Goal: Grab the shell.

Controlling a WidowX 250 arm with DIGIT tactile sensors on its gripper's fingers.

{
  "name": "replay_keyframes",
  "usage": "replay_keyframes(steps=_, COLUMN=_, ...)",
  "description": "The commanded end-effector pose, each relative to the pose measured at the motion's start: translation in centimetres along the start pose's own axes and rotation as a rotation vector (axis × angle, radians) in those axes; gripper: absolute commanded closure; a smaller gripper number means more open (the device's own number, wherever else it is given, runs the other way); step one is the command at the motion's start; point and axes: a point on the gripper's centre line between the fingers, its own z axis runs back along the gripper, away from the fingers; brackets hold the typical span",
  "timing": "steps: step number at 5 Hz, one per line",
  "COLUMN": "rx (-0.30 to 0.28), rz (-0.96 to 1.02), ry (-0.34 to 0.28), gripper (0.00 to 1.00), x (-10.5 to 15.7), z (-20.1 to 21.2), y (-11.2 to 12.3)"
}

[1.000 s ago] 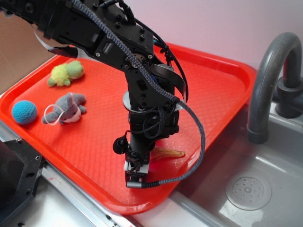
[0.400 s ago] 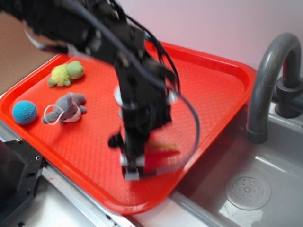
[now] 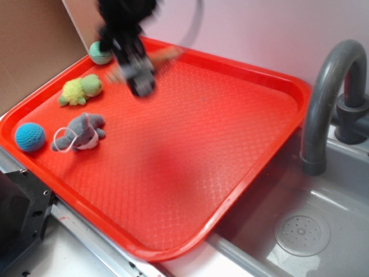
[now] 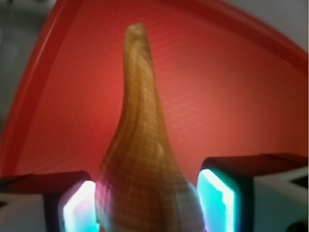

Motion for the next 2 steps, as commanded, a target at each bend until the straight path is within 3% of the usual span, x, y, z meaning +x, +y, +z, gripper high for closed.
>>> replay_keyframes(steps=1, rx=-0.005, rz=0.242, ry=-0.148, gripper=1.0, x=-3.88, z=6.84, y=3.63)
replay_keyframes(steps=2, rx=0.018, rz=0.201, ry=-0.068, gripper=1.0, x=-3.05, z=5.96, y=3.48)
